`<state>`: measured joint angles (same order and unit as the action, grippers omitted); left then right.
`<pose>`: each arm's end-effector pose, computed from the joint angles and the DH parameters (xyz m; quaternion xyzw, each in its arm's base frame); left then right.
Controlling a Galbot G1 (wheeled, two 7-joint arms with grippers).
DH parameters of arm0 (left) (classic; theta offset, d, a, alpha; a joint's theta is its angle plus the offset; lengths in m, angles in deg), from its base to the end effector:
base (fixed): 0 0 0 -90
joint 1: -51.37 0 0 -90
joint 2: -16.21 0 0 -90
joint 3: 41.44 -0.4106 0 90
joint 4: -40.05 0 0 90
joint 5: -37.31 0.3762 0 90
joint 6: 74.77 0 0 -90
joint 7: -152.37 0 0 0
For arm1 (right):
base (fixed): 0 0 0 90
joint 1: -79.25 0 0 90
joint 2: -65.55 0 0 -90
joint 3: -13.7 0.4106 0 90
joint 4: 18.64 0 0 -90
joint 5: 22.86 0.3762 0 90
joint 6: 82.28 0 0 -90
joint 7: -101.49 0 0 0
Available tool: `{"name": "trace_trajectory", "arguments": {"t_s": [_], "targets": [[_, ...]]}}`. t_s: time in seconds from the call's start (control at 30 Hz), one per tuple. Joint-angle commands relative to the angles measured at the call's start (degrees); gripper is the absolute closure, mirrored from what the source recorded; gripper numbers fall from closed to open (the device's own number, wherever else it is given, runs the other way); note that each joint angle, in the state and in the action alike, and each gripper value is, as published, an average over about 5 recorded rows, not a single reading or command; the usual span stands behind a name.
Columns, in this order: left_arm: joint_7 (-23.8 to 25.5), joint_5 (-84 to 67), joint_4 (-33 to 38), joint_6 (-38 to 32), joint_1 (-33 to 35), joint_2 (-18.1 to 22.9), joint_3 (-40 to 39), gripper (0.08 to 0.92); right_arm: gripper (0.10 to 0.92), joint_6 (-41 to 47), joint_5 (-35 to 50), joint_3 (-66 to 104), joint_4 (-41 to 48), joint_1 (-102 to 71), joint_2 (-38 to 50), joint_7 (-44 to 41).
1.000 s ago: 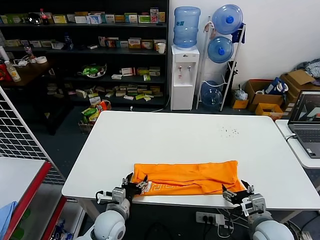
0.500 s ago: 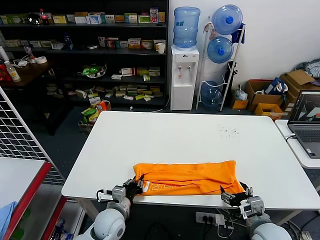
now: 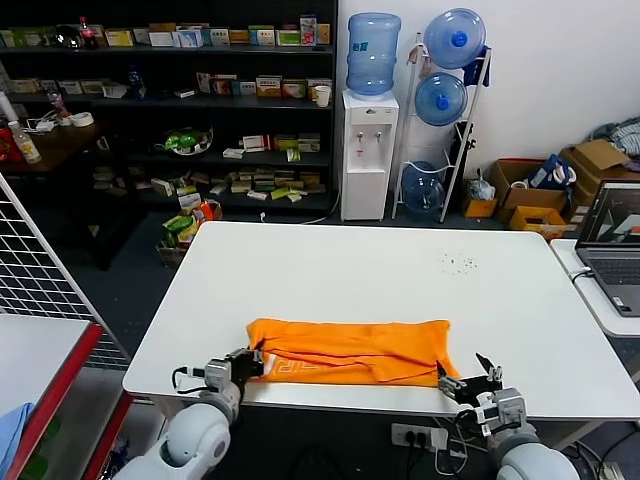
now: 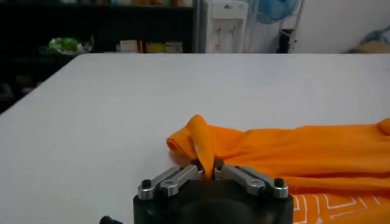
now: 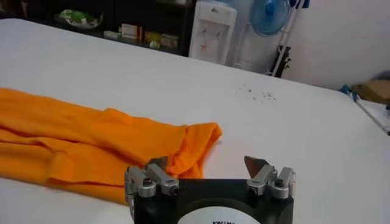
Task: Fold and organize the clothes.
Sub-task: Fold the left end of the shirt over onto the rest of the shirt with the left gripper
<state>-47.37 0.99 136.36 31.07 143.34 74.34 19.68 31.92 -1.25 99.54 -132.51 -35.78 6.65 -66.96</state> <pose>0.3132 0.0416 -0.4200 -0.0760 -0.9666 -0.0197 0.2440 0.2118 -0.1121 -0.3573 0.0272 -0.9646 0.0975 0.2435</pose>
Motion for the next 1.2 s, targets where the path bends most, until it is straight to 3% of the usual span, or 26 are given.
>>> {"name": "trace_trajectory", "arguments": {"t_s": [0.03, 0.23, 0.37, 0.53, 0.73, 1.03, 1.2], "targets": [[-0.39, -1.18, -2.88, -0.22, -1.5, -14.12, 6.28, 0.863, 0.203, -3.22, -2.28, -0.05, -0.37, 0.3, -0.67, 0.32], [0.4, -0.9, -3.72, -1.18, -2.63, -19.9, 9.27, 0.863, 0.203, -5.16, -4.62, -0.52, 0.23, 1.21, -1.54, 0.44], [0.39, 0.57, 3.92, -0.94, -1.12, -19.35, 6.73, 0.863, 0.203, -5.73, -6.24, -0.99, 0.83, 1.49, -1.99, 0.24], [-2.13, -3.87, 11.18, 1.64, -0.82, -11.89, 2.19, 0.863, 0.203, -6.32, -8.04, -0.86, 1.82, 1.44, -2.54, 0.26], [-4.8, -8.62, 12.34, 2.78, -3.28, -2.36, -5.82, 0.863, 0.203, -7.52, -12.7, -1.26, 3.58, 1.84, -4.35, -0.45], [-8.16, -9.67, 3.98, 4.46, -11.61, 13.36, -13.86, 0.863, 0.203, -8.15, -14.34, -1.31, 7.33, 4.4, -6.38, -0.49], [-8.65, -9.44, -2.23, 4.42, -14.85, 19.61, -15.69, 0.863, 0.203, -8.1, -14.29, -1.3, 8.64, 5.79, -7.12, -0.49]]}}
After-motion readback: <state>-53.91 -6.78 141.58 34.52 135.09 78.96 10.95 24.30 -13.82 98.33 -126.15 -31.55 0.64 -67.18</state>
